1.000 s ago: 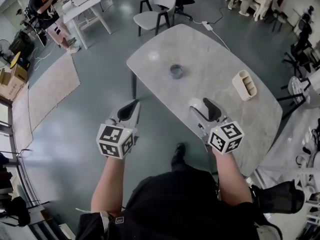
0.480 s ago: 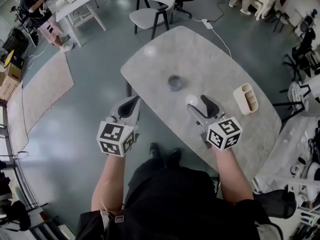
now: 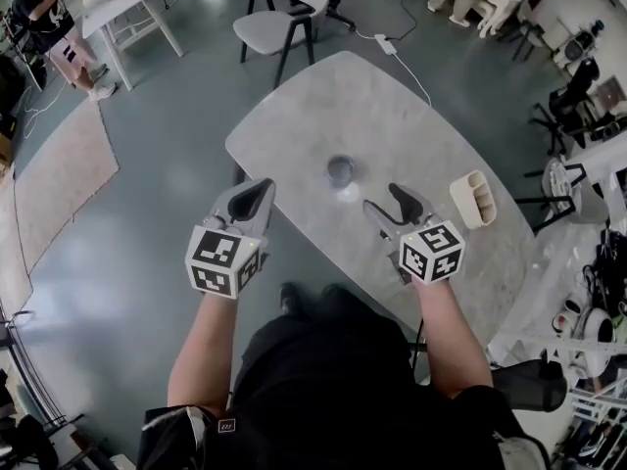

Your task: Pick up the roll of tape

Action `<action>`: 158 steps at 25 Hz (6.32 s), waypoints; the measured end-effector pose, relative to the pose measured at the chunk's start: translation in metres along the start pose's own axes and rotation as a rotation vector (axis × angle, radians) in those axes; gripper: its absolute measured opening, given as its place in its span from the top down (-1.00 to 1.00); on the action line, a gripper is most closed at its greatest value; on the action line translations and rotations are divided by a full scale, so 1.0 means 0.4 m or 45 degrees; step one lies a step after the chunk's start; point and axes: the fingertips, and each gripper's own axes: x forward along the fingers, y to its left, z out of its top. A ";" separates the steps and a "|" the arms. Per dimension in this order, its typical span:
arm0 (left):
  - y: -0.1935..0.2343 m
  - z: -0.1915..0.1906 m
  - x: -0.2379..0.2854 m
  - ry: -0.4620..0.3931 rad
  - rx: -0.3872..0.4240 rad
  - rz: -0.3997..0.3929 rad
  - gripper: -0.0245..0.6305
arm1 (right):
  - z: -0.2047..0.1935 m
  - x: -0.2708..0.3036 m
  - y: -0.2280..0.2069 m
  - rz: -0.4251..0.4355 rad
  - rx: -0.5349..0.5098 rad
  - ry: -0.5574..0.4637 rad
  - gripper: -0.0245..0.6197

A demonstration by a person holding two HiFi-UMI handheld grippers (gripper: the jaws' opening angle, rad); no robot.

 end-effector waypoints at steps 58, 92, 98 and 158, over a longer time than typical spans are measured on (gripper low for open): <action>0.249 -0.283 0.133 0.211 -0.241 0.173 0.89 | -0.477 0.623 -0.138 0.338 -0.728 1.189 0.25; 0.207 -0.142 -0.044 0.108 -0.164 0.117 0.89 | -0.313 0.423 -0.102 0.097 -0.561 0.860 0.77; 0.160 -0.108 -0.045 0.081 -0.127 0.037 0.89 | -0.219 0.330 -0.081 0.029 -0.420 0.673 0.78; -0.647 0.251 0.290 -0.057 0.114 -0.261 0.89 | 0.132 -0.778 -0.377 -0.085 0.164 -0.681 0.78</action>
